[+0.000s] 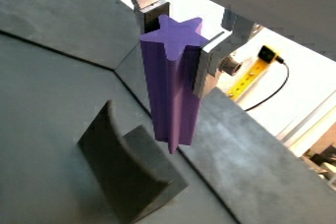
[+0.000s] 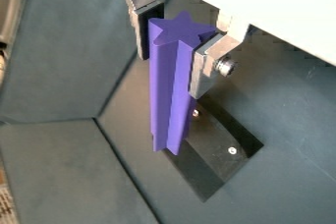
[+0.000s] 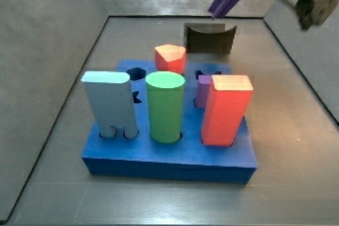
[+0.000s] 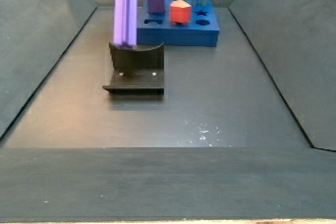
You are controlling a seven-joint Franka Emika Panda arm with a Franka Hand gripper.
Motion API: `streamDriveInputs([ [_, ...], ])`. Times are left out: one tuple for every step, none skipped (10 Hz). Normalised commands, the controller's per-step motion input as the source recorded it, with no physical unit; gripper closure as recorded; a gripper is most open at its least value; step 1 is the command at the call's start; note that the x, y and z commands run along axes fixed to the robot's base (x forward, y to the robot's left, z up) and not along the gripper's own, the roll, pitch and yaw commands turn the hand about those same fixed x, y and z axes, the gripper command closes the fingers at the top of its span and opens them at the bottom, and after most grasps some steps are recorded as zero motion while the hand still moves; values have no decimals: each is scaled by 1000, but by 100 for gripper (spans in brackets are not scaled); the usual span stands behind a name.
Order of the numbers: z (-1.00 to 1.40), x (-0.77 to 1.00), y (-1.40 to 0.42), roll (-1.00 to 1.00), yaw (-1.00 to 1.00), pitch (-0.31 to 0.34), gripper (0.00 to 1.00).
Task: Pick up the star object. Move up. Place the star object on the fixture. Regrasp the star object. Move to above the board. Insert the star object.
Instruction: Move to above the board.
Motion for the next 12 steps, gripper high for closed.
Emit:
streamDriveInputs([
  [945, -19, -108, -9, -242, -63, 100],
  [765, -25, -66, -1, -228, -11, 100],
  [590, -23, -38, 4, -204, 36, 100],
  [358, -24, -20, 5, -158, 95, 100],
  [190, -24, -16, 3, -123, 132, 100],
  [693, -1000, -917, -1000, -164, 138, 100],
  [704, -1000, -916, -1000, -154, 138, 100],
  [675, -1000, -786, -1000, -142, 118, 100],
  [656, -1000, -793, -1000, -139, 121, 100],
  [673, -1000, -816, -1000, -128, 140, 100],
  [570, -841, -684, -1000, -116, 148, 100],
  [300, -488, -340, -1000, -102, 148, 100],
])
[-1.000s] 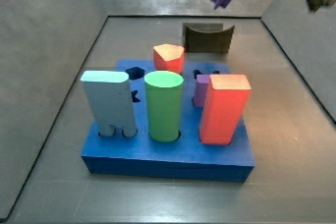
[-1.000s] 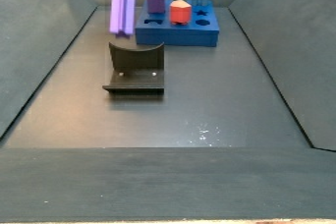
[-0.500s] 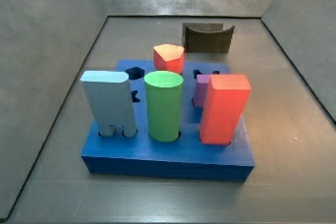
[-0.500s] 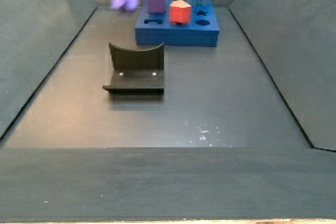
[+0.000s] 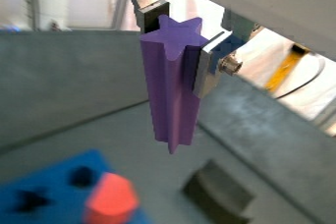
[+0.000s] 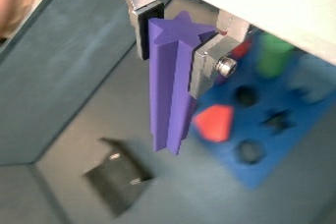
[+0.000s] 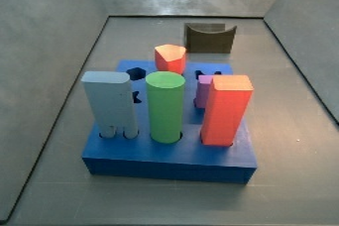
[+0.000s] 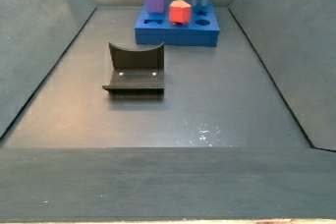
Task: Pick up the star object. Move up. Place the star object on the fixture. Regrasp the star object. Move to above the board. Insert the star object.
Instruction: Move to above the board, then insert the star object.
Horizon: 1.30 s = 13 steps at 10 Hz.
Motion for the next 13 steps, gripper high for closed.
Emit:
streamDriveInputs([
  [194, -337, -217, -1000, -96, 146, 100],
  [89, -169, -92, -1000, -76, 143, 100],
  [62, -115, -53, -1000, -69, 139, 100],
  [25, -76, -9, -945, -50, 106, 100],
  [15, -68, 9, -795, -40, 77, 100],
  [14, -58, 13, -499, -19, 22, 100],
  [3, -51, 10, -330, -12, 1, 100],
  [-114, 0, 0, 0, 0, 0, 100],
  [-546, -109, 0, -206, 91, -50, 100],
  [-403, -89, -37, -330, 106, -79, 100],
  [-149, -357, -126, -446, 0, -154, 100],
  [-143, -403, -177, -444, 0, -180, 100],
  [-463, -551, 0, -317, -34, -123, 100],
])
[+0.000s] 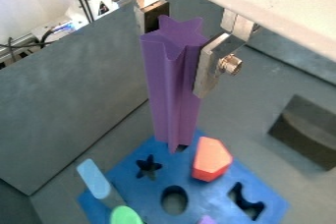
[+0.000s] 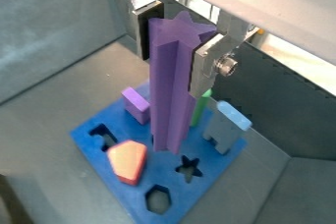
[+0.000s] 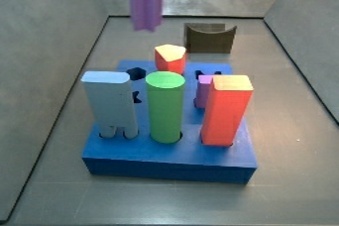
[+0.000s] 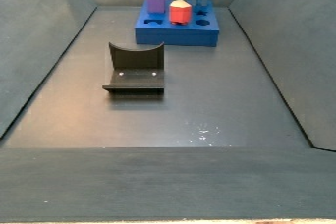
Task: Pick up the star object. Move up. Place the star object on the fixture. Regrasp the star object. Move to above the board. Insert the star object.
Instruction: Insert the star object.
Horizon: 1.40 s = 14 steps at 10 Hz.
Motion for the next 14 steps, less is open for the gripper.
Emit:
streamDriveInputs([
  [-646, -651, 0, -256, -49, -76, 100],
  [-760, -634, 0, -197, -14, -50, 100],
  [-751, -560, -17, -190, -11, -67, 100],
  [-749, -457, -74, -171, -6, -90, 100],
  [-666, -334, -120, -176, 0, -133, 100],
  [-623, -51, -203, -177, 0, -150, 100],
  [-571, 209, -240, -189, 0, -169, 100],
  [-197, 677, -83, -166, -357, 19, 100],
  [-183, 577, 0, -139, -457, 69, 100],
  [-214, 469, 0, -67, -514, 87, 100],
  [-189, 229, -74, -27, -583, 86, 100],
  [-257, 0, -154, -41, -634, 51, 100],
  [-260, -189, -163, -43, -546, 46, 100],
  [-197, -329, -69, -14, -526, 86, 100],
])
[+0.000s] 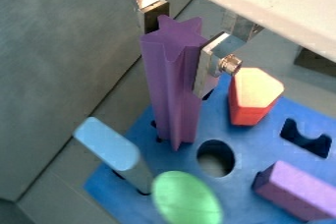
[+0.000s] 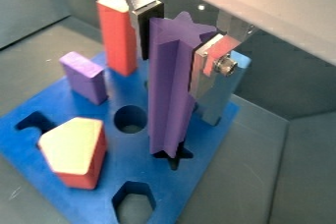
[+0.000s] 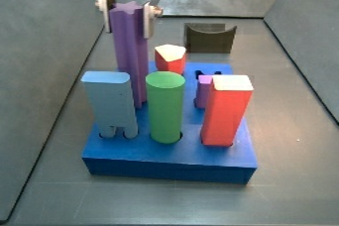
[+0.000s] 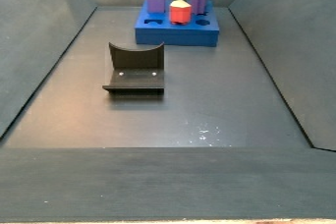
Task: Pick up the star object. Move up. Place the star object on the fixture. Regrasp the star object. Move to above the board. Insert the star object.
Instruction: Insert the star object.
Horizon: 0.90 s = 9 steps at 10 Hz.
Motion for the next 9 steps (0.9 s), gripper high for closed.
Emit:
streamDriveInputs([
  [-183, -371, 0, 0, -397, 94, 100],
  [-366, -311, 0, -13, -371, 60, 100],
  [-431, 0, 0, -63, -186, 0, 100],
  [-474, 349, 0, -121, -171, 0, 100],
  [-531, 531, 0, -171, -454, 0, 100],
  [-577, 480, 0, -193, -623, 0, 100],
  [-691, 354, 0, -129, -674, 0, 100],
  [-731, 37, 0, -86, -731, 123, 100],
  [-726, 0, 11, -97, -720, 116, 100],
])
